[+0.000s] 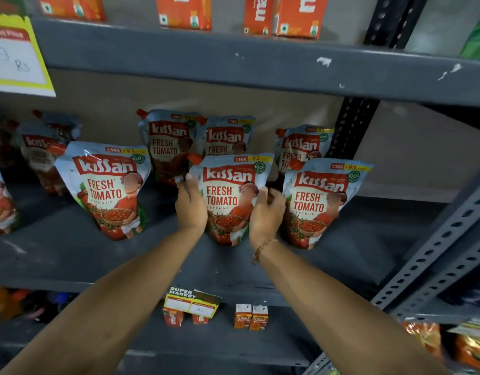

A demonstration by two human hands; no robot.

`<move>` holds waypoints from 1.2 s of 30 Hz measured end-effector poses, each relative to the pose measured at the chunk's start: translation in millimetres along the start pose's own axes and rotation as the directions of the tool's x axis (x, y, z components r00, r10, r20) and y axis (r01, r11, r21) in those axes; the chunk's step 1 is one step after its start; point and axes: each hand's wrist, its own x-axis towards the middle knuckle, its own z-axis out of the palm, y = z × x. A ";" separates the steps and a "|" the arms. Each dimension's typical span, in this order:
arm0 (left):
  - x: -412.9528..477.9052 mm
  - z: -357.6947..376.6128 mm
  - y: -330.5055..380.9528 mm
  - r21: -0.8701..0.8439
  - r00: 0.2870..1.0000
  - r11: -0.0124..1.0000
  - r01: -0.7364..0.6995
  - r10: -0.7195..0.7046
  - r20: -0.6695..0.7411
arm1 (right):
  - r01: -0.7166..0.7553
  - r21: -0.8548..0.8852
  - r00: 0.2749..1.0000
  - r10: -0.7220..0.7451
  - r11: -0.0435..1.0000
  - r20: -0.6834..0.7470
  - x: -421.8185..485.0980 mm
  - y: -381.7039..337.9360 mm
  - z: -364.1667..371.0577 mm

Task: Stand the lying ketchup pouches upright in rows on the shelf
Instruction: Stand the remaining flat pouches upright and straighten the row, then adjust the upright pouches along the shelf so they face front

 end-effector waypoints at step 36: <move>126.4 -175.0 7.7 0.016 0.995 0.995 -0.102 0.102 0.015 | -0.186 0.217 0.916 0.089 0.958 0.392 -72.8 -21.2 180.0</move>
